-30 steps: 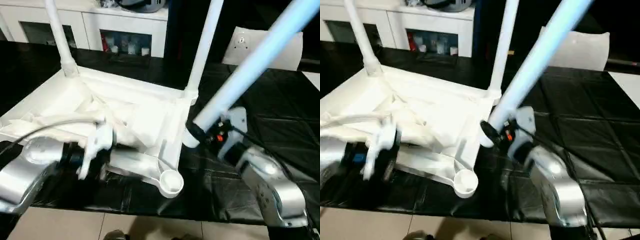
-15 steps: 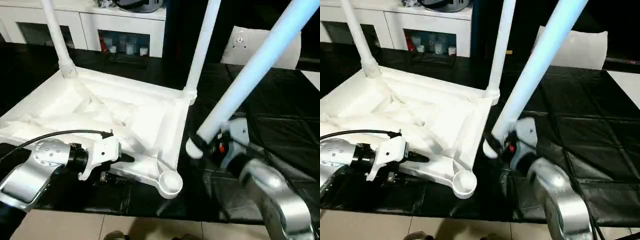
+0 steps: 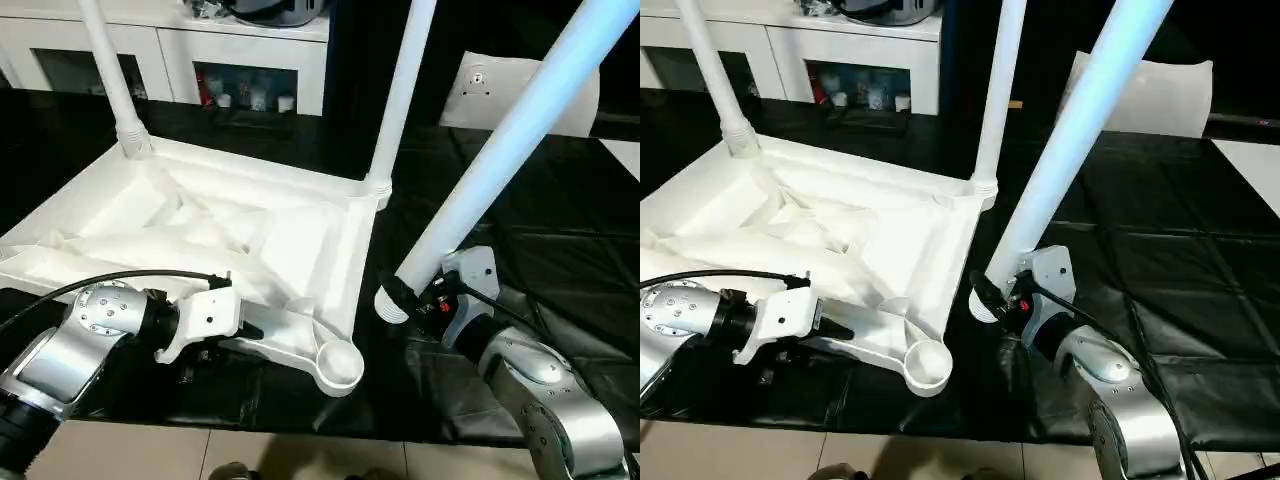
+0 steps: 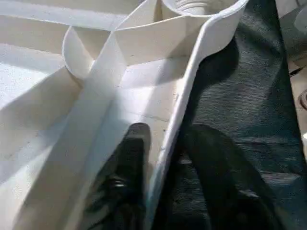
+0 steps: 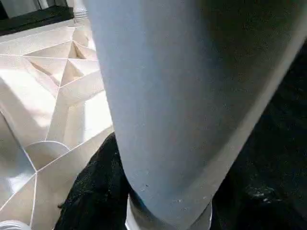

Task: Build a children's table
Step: Rotate table base

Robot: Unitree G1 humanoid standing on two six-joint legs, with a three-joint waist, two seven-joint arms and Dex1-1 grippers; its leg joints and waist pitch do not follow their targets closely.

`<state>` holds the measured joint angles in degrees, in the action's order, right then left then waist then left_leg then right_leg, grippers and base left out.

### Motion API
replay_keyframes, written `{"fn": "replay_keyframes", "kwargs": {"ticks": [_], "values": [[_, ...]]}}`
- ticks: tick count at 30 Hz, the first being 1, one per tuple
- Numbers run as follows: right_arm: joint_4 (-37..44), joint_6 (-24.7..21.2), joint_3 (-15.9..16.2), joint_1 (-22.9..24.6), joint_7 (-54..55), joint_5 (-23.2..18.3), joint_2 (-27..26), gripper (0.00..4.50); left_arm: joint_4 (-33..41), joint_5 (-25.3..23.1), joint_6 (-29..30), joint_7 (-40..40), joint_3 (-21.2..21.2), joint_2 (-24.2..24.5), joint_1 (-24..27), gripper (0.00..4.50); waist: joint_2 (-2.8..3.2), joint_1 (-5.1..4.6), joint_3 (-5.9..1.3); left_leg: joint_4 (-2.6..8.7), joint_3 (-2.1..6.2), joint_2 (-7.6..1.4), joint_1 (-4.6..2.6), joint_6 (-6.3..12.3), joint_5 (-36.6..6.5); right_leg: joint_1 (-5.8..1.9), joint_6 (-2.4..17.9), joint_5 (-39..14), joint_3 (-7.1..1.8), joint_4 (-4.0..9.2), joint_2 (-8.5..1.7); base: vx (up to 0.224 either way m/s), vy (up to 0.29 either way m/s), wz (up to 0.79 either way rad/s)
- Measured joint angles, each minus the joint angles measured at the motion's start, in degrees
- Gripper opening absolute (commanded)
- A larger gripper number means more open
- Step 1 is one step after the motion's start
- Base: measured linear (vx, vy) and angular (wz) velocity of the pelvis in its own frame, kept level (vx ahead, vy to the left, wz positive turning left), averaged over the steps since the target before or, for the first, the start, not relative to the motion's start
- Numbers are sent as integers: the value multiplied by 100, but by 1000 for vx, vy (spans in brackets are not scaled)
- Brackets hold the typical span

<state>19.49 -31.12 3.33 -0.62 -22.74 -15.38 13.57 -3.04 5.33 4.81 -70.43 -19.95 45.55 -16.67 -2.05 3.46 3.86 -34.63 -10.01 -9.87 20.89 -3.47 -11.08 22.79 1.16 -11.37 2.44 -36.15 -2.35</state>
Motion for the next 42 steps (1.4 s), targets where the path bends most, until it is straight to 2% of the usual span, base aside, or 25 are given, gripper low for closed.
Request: {"fn": "replay_keyframes", "kwargs": {"ticks": [2,4,6,11,20,23,27,33,35,37,42], "values": [[0,0,1,0,-1,0,4,189,-36,-40,-29,-16,-7,-32,-24,111,0,0,0,0,0,0,0,0,0,0,1,0,0,0,0,0,0,0],[0,-1,6,0,-3,0,7,189,-84,-69,-56,-9,-10,-67,-46,108,0,1,0,0,0,0,1,0,0,1,1,1,1,0,0,0,0,0],[0,-1,25,1,-4,3,13,189,-128,-94,-96,-42,-25,-70,-88,81,0,0,0,0,0,0,0,0,0,1,1,1,0,0,0,0,0,0],[0,-1,75,9,-9,8,22,189,-241,-271,-293,-123,-129,-96,-228,47,1,1,0,-1,0,0,-3,0,0,-6,3,2,0,0,-1,0,0,0],[-54,-1,116,-83,-26,20,69,189,-658,-512,-477,-338,-422,-276,-708,17,-3,-19,-4,-3,-2,1,-12,-1,1,-10,4,4,-2,-2,-2,0,0,0],[-150,14,144,-216,-61,22,72,189,-883,-535,-310,-494,-497,-410,-930,8,-7,-9,-8,-3,-2,1,-22,-6,5,-17,4,4,-1,-3,-3,0,0,0],[-293,18,158,-407,-127,22,72,189,-1261,-441,236,-429,-463,-829,-1187,1,-6,2,-8,-4,-8,6,-46,-5,5,-41,4,4,-3,-2,-12,0,0,0],[-398,52,148,-612,-136,13,74,189,-1910,-396,762,550,-186,-1542,-1464,0,-31,-74,-12,-3,-9,1,-66,-5,5,-52,3,4,2,0,-8,0,0,0],[-412,53,146,-613,-146,14,76,189,-1988,-388,965,788,-22,-1612,-1488,0,-44,-144,-14,2,-9,-2,-58,-5,5,-49,3,4,3,0,-3,0,0,0],[-442,54,144,-614,-148,14,78,189,-1990,-387,1080,894,108,-1611,-1477,0,-48,-171,-16,10,-9,-3,-39,-4,5,-39,5,-2,2,0,2,0,0,0],[-500,54,149,-673,-155,2,60,189,-1723,-238,1192,744,205,-1450,-1281,0,-84,-124,-40,17,-8,-3,-17,2,3,3,40,-3,6,-1,2,0,0,0]]}}
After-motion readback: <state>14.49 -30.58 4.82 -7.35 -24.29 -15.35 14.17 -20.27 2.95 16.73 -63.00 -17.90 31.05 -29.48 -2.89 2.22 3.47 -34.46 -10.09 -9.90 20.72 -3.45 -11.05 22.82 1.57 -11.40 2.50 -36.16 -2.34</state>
